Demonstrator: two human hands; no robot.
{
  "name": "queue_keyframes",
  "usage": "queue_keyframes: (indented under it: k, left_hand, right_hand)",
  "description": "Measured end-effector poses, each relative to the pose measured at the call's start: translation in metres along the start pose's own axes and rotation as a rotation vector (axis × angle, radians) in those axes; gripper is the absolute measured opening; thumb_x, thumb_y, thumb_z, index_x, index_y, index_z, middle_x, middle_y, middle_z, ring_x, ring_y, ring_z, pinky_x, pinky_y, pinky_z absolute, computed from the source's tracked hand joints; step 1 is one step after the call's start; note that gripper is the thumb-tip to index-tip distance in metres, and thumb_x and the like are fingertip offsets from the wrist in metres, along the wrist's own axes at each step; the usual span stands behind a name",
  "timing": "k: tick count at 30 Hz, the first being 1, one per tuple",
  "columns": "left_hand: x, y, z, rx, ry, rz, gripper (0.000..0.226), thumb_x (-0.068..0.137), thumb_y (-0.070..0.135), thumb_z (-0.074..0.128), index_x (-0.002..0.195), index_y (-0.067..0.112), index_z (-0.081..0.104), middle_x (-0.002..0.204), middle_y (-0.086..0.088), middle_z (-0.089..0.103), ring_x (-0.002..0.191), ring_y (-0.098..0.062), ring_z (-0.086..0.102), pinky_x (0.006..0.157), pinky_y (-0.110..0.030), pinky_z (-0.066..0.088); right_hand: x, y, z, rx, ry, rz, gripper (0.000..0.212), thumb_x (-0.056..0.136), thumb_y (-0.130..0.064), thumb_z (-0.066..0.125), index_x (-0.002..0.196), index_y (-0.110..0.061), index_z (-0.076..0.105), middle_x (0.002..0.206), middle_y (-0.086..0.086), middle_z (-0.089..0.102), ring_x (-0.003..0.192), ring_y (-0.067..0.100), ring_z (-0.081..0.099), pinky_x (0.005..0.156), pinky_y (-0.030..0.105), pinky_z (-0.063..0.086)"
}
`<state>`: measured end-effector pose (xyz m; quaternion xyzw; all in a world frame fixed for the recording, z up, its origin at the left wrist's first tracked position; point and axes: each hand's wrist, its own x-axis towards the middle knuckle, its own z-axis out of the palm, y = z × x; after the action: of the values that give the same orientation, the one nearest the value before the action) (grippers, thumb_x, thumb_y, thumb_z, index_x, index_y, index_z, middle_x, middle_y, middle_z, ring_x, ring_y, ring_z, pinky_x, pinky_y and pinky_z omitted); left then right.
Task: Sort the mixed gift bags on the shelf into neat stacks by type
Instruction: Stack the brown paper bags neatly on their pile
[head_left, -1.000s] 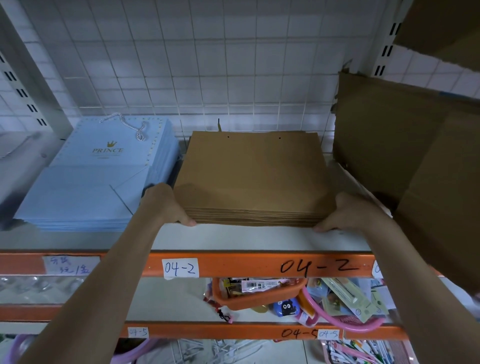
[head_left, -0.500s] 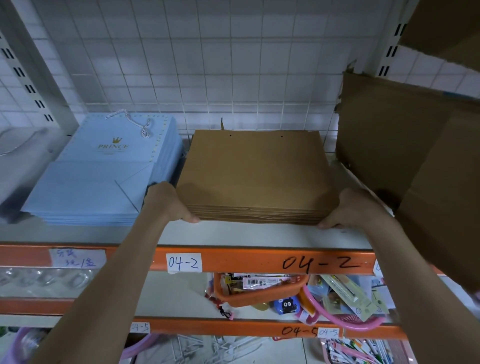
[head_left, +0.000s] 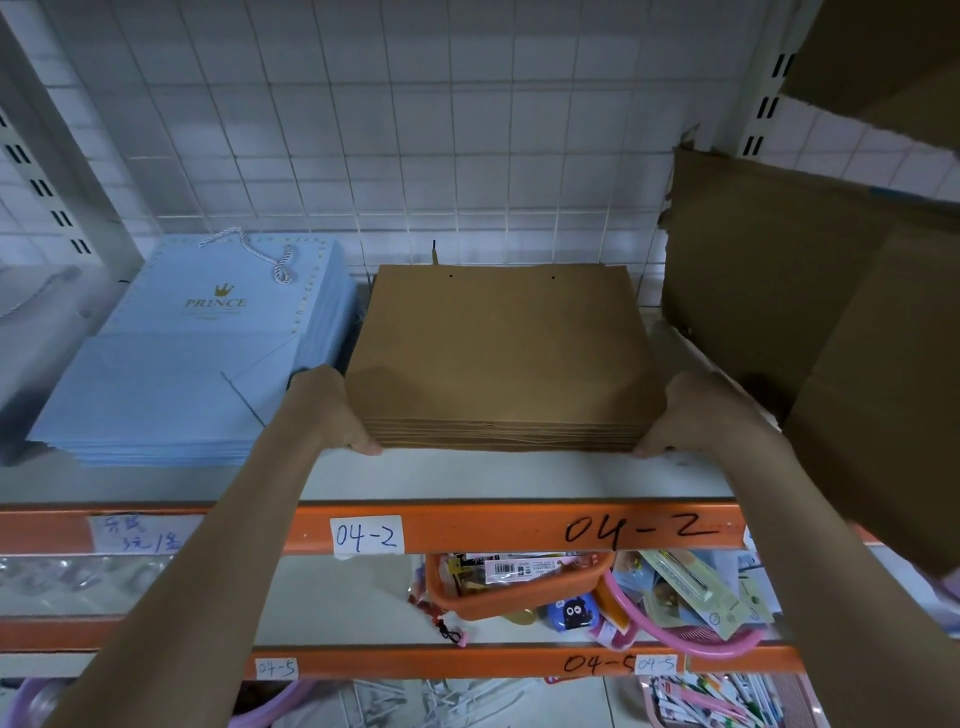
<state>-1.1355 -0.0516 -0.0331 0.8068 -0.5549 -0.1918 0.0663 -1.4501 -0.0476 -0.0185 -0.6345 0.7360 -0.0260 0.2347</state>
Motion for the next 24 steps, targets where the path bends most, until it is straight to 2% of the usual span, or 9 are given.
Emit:
queue_keyframes:
  k: [2, 8, 13, 14, 16, 18, 20, 22, 24]
  left_hand:
    - [-0.001, 0.000, -0.001, 0.019, 0.011, 0.002, 0.070, 0.052, 0.029, 0.090, 0.106, -0.003, 0.060, 0.094, -0.011, 0.055, 0.105, -0.027, 0.056, 0.084, -0.030, 0.048]
    - [-0.003, 0.004, -0.002, 0.045, -0.002, -0.007, 0.071, 0.055, 0.028, 0.089, 0.109, -0.004, 0.057, 0.108, -0.015, 0.060, 0.106, -0.027, 0.057, 0.089, -0.032, 0.049]
    - [-0.015, 0.007, -0.003, 0.025, -0.005, -0.006, 0.062, 0.065, 0.023, 0.084, 0.111, -0.005, 0.054, 0.112, -0.017, 0.058, 0.107, -0.029, 0.056, 0.087, -0.033, 0.048]
    - [-0.018, 0.006, -0.003, 0.017, 0.010, 0.006, 0.061, 0.065, 0.021, 0.084, 0.110, -0.005, 0.054, 0.110, -0.017, 0.058, 0.106, -0.030, 0.057, 0.085, -0.034, 0.048]
    - [-0.020, 0.005, 0.000, -0.019, 0.051, 0.057, 0.065, 0.061, 0.017, 0.086, 0.113, -0.004, 0.053, 0.107, -0.016, 0.059, 0.103, -0.031, 0.057, 0.084, -0.035, 0.048]
    - [-0.022, 0.007, 0.002, -0.046, 0.078, 0.119, 0.085, 0.057, 0.014, 0.087, 0.128, 0.003, 0.043, 0.120, -0.016, 0.055, 0.109, -0.032, 0.055, 0.090, -0.040, 0.049]
    - [-0.021, 0.011, 0.003, 0.015, 0.105, 0.172, 0.107, 0.056, 0.019, 0.088, 0.142, 0.011, 0.024, 0.135, -0.016, 0.043, 0.123, -0.034, 0.045, 0.098, -0.044, 0.044]
    - [-0.019, 0.016, 0.003, 0.076, 0.100, 0.233, 0.117, 0.055, 0.028, 0.089, 0.145, 0.017, 0.014, 0.143, -0.016, 0.033, 0.131, -0.034, 0.033, 0.104, -0.045, 0.038]
    - [-0.014, 0.016, 0.002, 0.071, 0.042, 0.270, 0.120, 0.053, 0.035, 0.088, 0.144, 0.020, 0.011, 0.143, -0.014, 0.032, 0.131, -0.032, 0.034, 0.104, -0.044, 0.038]
  right_hand:
    - [0.001, 0.001, 0.000, -0.022, 0.013, -0.001, 0.029, 0.069, -0.022, 0.081, 0.068, -0.009, 0.055, 0.068, 0.005, 0.057, 0.061, 0.013, 0.053, 0.047, 0.021, 0.035]
    - [0.000, 0.001, -0.001, -0.025, 0.013, 0.004, 0.031, 0.070, -0.022, 0.080, 0.066, -0.010, 0.052, 0.069, 0.004, 0.056, 0.061, 0.012, 0.052, 0.047, 0.021, 0.036]
    - [-0.006, 0.001, -0.001, -0.052, -0.019, 0.010, 0.028, 0.076, -0.023, 0.075, 0.086, -0.008, 0.052, 0.074, 0.001, 0.050, 0.067, 0.011, 0.048, 0.051, 0.020, 0.036]
    - [-0.006, 0.002, -0.002, -0.051, -0.004, 0.009, 0.033, 0.075, -0.022, 0.076, 0.095, -0.004, 0.055, 0.078, 0.003, 0.052, 0.072, 0.013, 0.051, 0.056, 0.021, 0.041]
    - [-0.001, 0.005, -0.004, -0.037, 0.083, -0.006, 0.072, 0.065, -0.023, 0.081, 0.124, -0.002, 0.046, 0.106, 0.009, 0.056, 0.097, 0.022, 0.056, 0.076, 0.033, 0.052]
    - [0.002, 0.003, -0.005, -0.016, 0.164, -0.057, 0.109, 0.053, -0.026, 0.085, 0.142, -0.015, 0.023, 0.137, 0.006, 0.040, 0.121, 0.029, 0.046, 0.092, 0.045, 0.049]
    - [0.000, -0.005, -0.006, 0.011, 0.151, -0.155, 0.118, 0.058, -0.025, 0.085, 0.147, -0.022, 0.008, 0.148, 0.010, 0.026, 0.130, 0.029, 0.037, 0.100, 0.039, 0.042]
    - [-0.002, -0.010, -0.004, 0.015, 0.101, -0.208, 0.123, 0.065, -0.024, 0.083, 0.149, -0.022, -0.007, 0.150, 0.012, 0.020, 0.130, 0.027, 0.037, 0.093, 0.028, 0.039]
    - [0.003, -0.009, -0.002, 0.034, 0.081, -0.222, 0.123, 0.066, -0.027, 0.083, 0.149, -0.022, -0.007, 0.148, 0.012, 0.025, 0.127, 0.025, 0.040, 0.085, 0.024, 0.038]
